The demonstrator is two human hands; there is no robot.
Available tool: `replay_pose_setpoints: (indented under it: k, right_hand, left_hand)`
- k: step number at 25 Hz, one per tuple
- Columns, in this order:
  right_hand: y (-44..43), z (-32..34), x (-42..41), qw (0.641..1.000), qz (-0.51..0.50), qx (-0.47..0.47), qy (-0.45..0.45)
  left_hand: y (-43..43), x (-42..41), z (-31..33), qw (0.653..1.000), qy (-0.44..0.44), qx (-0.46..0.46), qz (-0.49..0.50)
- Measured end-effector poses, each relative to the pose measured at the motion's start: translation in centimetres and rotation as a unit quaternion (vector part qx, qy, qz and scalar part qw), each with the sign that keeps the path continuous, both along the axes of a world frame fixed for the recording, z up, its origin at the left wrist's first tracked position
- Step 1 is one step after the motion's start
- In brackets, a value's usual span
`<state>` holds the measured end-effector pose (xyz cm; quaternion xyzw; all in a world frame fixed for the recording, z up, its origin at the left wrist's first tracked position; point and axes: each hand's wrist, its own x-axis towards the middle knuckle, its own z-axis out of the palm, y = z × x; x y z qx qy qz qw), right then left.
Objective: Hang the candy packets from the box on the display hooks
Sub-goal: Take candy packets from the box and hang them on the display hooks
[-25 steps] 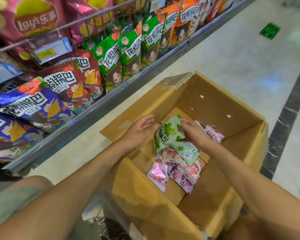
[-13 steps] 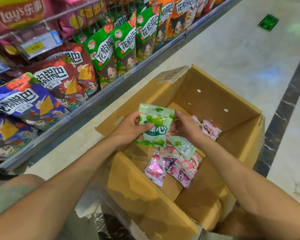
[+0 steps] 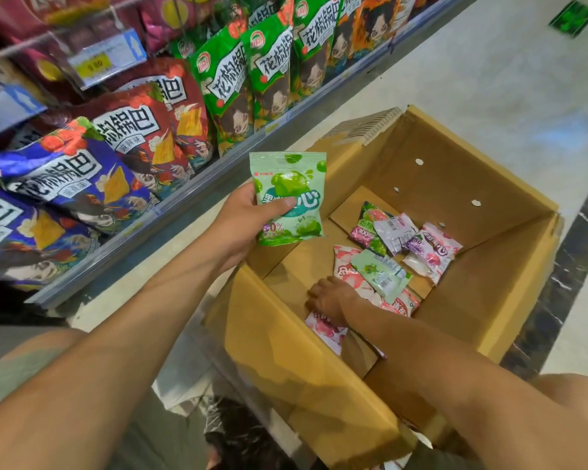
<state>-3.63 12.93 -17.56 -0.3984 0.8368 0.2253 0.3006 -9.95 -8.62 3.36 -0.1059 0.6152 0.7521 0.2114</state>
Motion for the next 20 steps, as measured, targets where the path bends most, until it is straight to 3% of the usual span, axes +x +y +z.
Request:
replay_pose_setpoints:
  k: [7,11,13,15,18,20]
  right_hand:
    - [1.2,1.5,-0.3,1.000,0.010,0.021,0.004]
    - [3.5,6.6,-0.8,0.981,-0.177,-0.064,-0.049]
    - [4.7,10.1,-0.6,0.939,-0.311,-0.135,-0.062]
    - [6.0,14.6,-0.5,0.874,-0.430,-0.211,-0.080]
    - [6.8,21.7,-0.6,0.794,-0.535,-0.279,-0.081]
    - [7.2,27.5,-1.1,0.759,-0.565,-0.318,-0.065]
  left_hand:
    - [-1.2,-0.4,-0.8,1.000,0.003,0.011,0.001]
    - [-1.7,-0.3,0.5,1.000,0.000,0.004,0.007]
    - [-2.0,-0.4,2.4,1.000,-0.002,-0.017,0.005]
    - [-2.3,-0.7,5.7,0.999,0.005,-0.045,-0.002]
    - [-2.6,-1.0,12.1,0.998,0.020,-0.064,-0.004]
    - [-2.9,-1.1,17.7,0.997,0.024,-0.077,-0.002]
